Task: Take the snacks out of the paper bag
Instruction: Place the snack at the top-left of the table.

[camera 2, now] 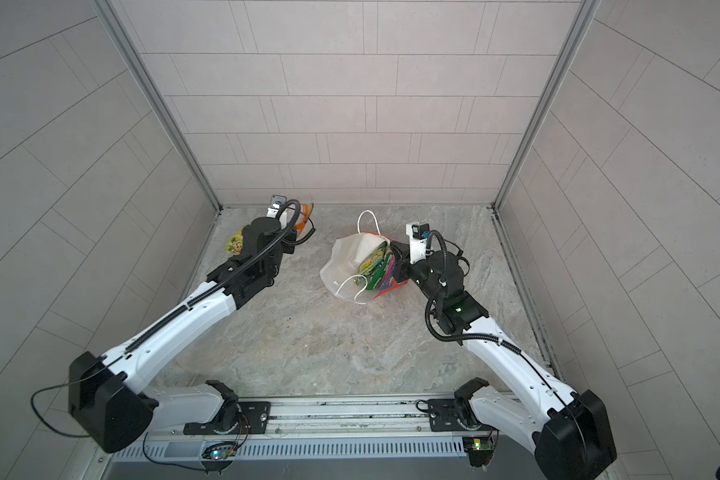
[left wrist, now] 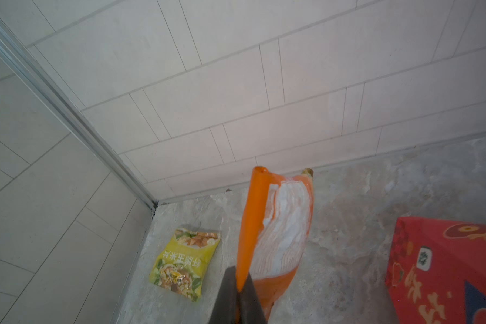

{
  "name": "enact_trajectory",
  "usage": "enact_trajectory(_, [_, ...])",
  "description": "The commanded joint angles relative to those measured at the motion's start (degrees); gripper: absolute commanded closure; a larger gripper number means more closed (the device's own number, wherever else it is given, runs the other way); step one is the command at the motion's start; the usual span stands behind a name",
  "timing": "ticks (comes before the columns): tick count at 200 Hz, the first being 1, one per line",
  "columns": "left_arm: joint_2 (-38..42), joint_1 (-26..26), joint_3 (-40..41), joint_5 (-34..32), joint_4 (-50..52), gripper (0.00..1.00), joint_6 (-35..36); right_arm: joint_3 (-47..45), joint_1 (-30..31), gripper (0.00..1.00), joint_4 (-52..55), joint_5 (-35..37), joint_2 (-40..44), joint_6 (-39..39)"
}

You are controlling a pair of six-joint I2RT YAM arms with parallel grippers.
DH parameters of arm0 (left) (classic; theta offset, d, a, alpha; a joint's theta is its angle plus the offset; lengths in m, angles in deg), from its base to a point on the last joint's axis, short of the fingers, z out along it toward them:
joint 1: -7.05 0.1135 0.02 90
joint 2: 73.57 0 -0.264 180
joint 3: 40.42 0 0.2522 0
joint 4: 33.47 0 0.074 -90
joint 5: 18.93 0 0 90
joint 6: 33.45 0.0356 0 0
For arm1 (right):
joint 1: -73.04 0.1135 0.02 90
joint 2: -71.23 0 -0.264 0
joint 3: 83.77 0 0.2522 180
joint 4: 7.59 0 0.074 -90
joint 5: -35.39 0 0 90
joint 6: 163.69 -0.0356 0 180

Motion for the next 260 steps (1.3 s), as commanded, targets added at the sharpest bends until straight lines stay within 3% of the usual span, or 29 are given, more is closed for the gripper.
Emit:
enact_trajectory(1, [-5.34,1.02,-4.73,-5.76,7.16,1.0,-3.59,-0.38,-0.12,1.0,-2.38,-0.27,0.35,-0.43])
enact_trajectory(69, [-27.96,4.92,-25.18,-10.24,30.81,1.0,-11.48,-0.24,-0.22,1.0,-2.19,-0.2,-0.29,-0.19])
enact_trajectory(142, [-47.85,6.9,-44.02,-13.75,43.75,1.0,-11.96,-0.23,-0.21,1.0,-1.59,0.24,0.47,0.34])
enact_trajectory(225, [-55.43,8.88,-53.16,-17.66,47.43,1.0,-11.21,-0.12,-0.23,1.0,-1.27,0.22,0.51,0.38])
enact_trajectory(260, [-58.63,8.97,-58.64,-24.59,50.81,1.0,-9.51,-0.14,-0.19,1.0,-1.23,0.28,0.85,0.5])
